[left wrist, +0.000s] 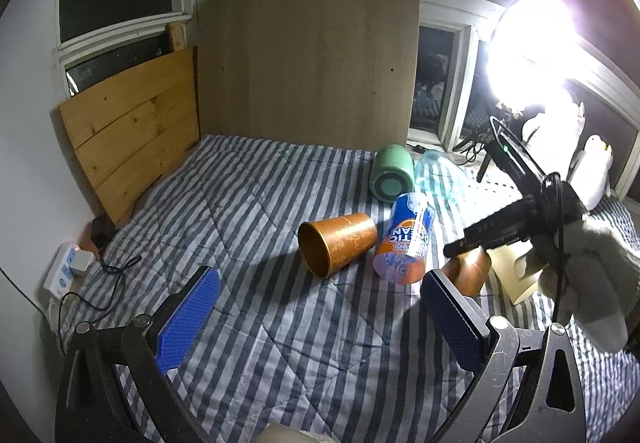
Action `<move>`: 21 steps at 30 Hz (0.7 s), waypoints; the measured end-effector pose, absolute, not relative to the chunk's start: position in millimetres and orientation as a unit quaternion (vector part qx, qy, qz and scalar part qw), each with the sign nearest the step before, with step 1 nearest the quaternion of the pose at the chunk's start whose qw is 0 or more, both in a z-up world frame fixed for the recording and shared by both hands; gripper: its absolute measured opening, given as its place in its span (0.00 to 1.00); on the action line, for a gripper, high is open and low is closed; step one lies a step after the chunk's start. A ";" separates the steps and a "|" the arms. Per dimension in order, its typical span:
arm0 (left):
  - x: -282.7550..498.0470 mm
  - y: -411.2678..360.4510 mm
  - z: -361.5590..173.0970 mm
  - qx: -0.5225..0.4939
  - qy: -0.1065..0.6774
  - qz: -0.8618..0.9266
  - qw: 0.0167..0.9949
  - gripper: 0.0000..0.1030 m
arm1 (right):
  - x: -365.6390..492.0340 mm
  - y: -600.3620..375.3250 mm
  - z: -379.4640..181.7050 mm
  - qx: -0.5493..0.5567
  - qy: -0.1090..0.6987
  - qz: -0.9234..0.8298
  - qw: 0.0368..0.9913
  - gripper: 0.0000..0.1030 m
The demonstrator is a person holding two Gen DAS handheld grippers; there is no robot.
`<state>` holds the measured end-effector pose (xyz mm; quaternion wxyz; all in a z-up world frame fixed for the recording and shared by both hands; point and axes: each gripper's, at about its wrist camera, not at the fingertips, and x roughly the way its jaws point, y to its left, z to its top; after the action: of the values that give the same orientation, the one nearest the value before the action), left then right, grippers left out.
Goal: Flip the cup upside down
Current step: 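Lift the orange cup with the right gripper and carry it toward the left tool, then grasp the orange cup with the left gripper, mouth facing down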
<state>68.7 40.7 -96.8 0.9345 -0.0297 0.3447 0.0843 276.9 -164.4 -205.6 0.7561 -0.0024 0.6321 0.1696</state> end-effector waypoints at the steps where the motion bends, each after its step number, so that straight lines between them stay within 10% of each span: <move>1: 70.8 40.5 -97.3 -0.031 0.348 0.078 0.934 1.00 | 275.3 -164.3 -206.7 -0.003 0.633 0.166 0.756 0.30; 21: 116.4 -27.1 -107.3 0.025 0.378 -0.035 0.925 1.00 | 162.6 -241.4 -109.8 0.054 0.469 0.091 0.877 0.56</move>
<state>116.4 -27.1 -107.3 0.9249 0.0252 0.3777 -0.0350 162.6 -241.4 -109.8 0.8766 0.0543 0.4694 0.0912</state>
